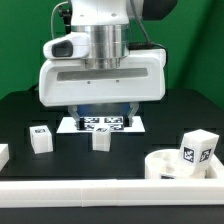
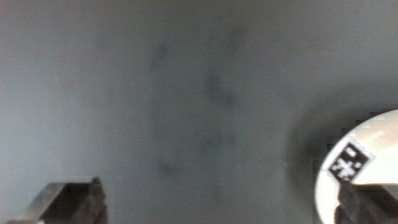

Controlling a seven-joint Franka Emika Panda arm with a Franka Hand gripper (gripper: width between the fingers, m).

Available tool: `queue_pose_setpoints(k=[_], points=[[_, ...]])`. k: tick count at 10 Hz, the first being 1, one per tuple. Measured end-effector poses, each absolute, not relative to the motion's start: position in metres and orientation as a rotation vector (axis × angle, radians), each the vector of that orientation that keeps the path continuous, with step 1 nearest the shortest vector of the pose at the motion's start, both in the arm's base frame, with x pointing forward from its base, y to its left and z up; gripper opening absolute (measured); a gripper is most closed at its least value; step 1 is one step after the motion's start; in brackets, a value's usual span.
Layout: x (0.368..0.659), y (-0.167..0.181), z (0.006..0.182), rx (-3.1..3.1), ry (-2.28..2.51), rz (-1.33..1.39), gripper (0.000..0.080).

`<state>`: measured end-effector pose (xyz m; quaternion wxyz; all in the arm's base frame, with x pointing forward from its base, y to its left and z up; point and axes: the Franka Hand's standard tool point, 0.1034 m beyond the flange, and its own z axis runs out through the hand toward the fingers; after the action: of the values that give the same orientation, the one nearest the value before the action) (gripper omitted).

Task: Assemble stool

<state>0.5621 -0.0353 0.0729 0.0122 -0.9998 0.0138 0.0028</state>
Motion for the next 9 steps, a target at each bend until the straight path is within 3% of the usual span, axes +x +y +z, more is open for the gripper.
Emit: queue_pose_setpoints(k=[1, 4, 7, 9], points=[[0.547, -0.041, 0.066, -3.106, 0.246, 0.048, 0.0649], [0.519, -0.050, 0.052, -3.101, 0.277, 0.120, 0.0649], [0.519, -0.047, 0.052, -3.096, 0.269, 0.162, 0.0649], [0.514, -0.045, 0.052, -3.069, 0.260, 0.334, 0.0649]])
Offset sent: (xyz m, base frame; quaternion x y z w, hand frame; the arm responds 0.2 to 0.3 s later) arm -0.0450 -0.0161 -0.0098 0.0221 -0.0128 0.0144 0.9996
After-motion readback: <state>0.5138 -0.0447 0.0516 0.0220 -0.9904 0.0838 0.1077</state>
